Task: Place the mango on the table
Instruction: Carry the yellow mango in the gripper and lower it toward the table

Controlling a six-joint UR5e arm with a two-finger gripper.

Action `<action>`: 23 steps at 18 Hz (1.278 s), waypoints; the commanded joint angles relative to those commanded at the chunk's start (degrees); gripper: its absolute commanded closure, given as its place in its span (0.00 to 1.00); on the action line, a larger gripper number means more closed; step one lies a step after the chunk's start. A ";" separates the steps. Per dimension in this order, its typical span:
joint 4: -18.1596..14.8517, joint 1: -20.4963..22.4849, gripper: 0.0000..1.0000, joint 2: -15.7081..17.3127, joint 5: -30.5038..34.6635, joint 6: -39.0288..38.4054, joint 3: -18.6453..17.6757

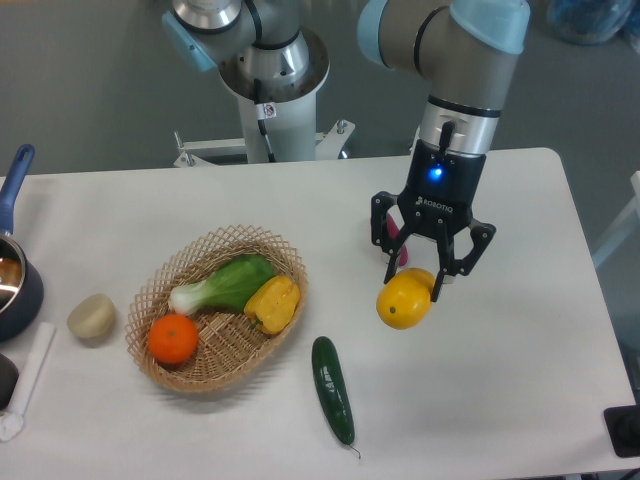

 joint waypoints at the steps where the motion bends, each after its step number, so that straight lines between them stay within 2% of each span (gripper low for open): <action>1: 0.17 0.00 0.63 0.09 0.62 0.27 -0.52; 10: -0.09 -0.09 0.63 -0.18 7.64 0.27 -0.26; 12: -0.09 -0.17 0.63 -0.09 12.11 0.36 -0.70; 13: -0.18 -0.61 0.63 -0.17 16.40 0.27 -1.14; 16: -0.18 -2.37 0.63 -0.70 21.61 0.27 -2.02; 21: 0.09 -4.82 0.63 -5.70 32.42 0.27 -2.20; 23: 0.17 -6.23 0.63 -7.81 34.28 -0.08 -2.11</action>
